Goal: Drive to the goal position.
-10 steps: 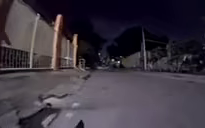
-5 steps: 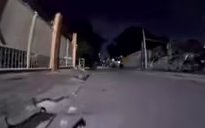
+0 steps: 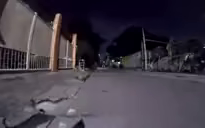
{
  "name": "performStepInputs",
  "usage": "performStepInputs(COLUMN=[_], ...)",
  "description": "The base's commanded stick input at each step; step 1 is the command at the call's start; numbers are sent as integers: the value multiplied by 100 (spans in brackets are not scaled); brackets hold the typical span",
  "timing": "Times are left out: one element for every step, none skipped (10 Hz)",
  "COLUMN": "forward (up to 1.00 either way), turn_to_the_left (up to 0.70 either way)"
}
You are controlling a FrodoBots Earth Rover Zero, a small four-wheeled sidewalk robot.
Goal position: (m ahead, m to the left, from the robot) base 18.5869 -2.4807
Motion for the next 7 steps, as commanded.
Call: performStepInputs(forward=[70, 70, 70, 70, 70, 70, 70], turn_to_the_left=[-35, -35, -35, -35, -35, -35, -23])
